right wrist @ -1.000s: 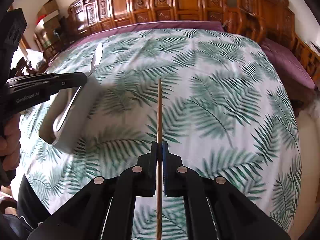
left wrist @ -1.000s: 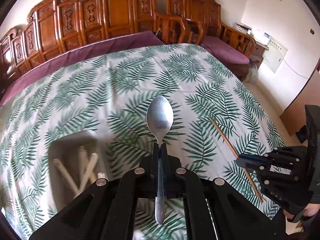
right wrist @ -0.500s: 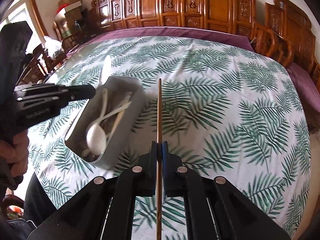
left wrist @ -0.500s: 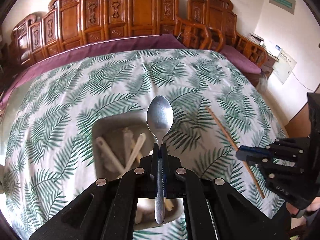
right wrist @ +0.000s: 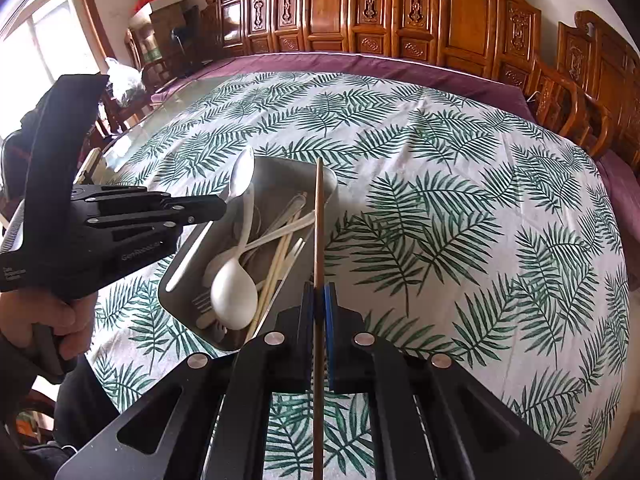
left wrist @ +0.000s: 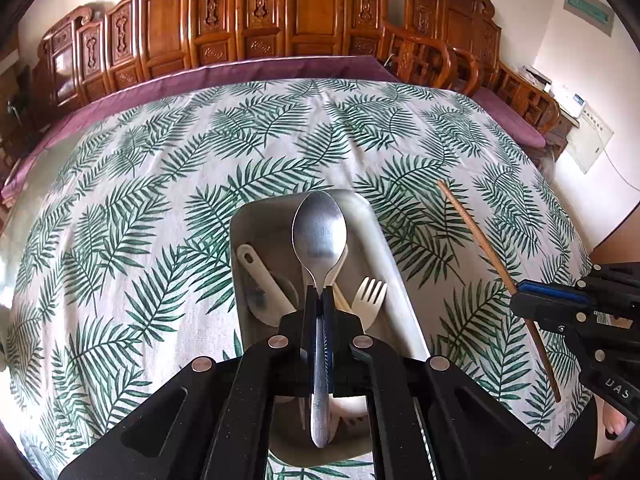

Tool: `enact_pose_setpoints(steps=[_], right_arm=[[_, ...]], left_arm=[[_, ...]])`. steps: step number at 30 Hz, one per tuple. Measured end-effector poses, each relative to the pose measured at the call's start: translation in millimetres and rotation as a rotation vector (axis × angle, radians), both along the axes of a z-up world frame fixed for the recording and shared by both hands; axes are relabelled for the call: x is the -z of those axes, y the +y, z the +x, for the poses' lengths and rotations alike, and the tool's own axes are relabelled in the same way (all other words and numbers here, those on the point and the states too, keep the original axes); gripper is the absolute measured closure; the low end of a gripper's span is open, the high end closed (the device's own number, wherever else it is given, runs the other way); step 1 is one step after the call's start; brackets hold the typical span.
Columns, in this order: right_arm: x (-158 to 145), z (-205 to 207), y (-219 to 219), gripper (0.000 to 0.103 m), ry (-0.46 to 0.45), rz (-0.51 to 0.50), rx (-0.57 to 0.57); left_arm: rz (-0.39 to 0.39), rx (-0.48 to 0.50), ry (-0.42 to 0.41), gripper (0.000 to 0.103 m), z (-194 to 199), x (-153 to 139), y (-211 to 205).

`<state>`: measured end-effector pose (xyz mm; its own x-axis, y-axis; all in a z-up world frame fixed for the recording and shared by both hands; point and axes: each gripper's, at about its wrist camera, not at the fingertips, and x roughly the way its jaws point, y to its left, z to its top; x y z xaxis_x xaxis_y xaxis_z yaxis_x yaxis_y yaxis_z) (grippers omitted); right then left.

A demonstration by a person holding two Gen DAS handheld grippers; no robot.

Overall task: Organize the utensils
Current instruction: 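Carry the metal spoon into the grey tray and open the left tool, then lower the chopstick into the grey tray and open the right tool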

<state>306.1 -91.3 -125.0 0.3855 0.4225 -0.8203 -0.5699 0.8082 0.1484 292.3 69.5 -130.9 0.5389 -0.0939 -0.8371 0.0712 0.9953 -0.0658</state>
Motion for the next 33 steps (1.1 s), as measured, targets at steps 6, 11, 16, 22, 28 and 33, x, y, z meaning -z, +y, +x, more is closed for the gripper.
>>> enact_pose_setpoints(steps=[6,11,16,22,28,33], right_arm=[[-0.6,4.8,14.2,0.097,0.004,0.006,-0.01],[-1.5,10.4,32.9,0.097,0.007,0.014,-0.024],[0.3,15.8,54.7,0.097,0.018,0.025,-0.034],[6.1,22.7,78.1,0.097,0.049,0.051,-0.022],[12.6,34.0,97.7,0.097,0.077,0.073,0.012],[16.9,41.7,111.4,0.097,0.068,0.065,0.023]], left_arm=[[-0.009,-0.011,-0.01,0.101,-4.4,0.4,9.0],[-0.012,-0.024,-0.048,0.101,-16.3,-10.9,18.9],[-0.017,-0.041,-0.081,0.101,-31.1,-23.2,32.3],[-0.01,-0.058,-0.115,0.101,-49.8,-34.9,50.0],[-0.022,-0.076,-0.136,0.101,-61.5,-43.0,62.4],[-0.025,-0.08,-0.151,0.101,-68.0,-47.7,67.0]])
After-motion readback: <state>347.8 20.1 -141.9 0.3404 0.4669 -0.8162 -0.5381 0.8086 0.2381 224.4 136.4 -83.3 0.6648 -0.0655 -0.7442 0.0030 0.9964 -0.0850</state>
